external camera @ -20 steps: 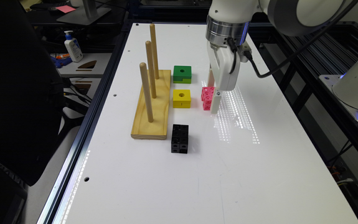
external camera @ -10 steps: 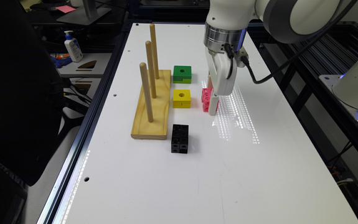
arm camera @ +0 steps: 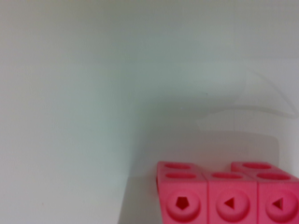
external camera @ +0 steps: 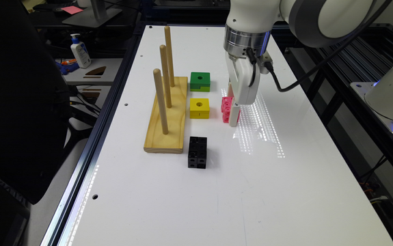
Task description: Pick up pink block.
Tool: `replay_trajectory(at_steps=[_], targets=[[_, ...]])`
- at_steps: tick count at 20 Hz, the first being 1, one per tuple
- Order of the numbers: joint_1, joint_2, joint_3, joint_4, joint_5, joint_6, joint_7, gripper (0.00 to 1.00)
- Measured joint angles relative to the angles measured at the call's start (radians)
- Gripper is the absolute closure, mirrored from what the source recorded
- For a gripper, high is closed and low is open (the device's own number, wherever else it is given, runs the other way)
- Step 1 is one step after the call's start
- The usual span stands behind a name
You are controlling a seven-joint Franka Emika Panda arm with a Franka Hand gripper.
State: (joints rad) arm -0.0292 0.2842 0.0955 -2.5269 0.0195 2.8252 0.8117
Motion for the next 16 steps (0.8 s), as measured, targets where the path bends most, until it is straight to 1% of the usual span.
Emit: replay_trajectory(at_steps=[6,8,9,12,13,16], targets=[[-0.002,-0.001,0.000,0.000,0.0000,0.000,0.000,1.00],[-0.003,-0.015,0.000,0.000,0.0000,-0.006,0.000,1.00],[-0.003,-0.028,0.000,0.000,0.0000,-0.016,0.000,1.00],[-0.003,-0.082,0.000,-0.004,0.0000,-0.070,0.000,1.00],[-0.003,-0.094,0.000,-0.007,0.0000,-0.080,0.000,1.00],[-0.003,-0.109,0.000,-0.013,0.0000,-0.088,0.000,1.00]])
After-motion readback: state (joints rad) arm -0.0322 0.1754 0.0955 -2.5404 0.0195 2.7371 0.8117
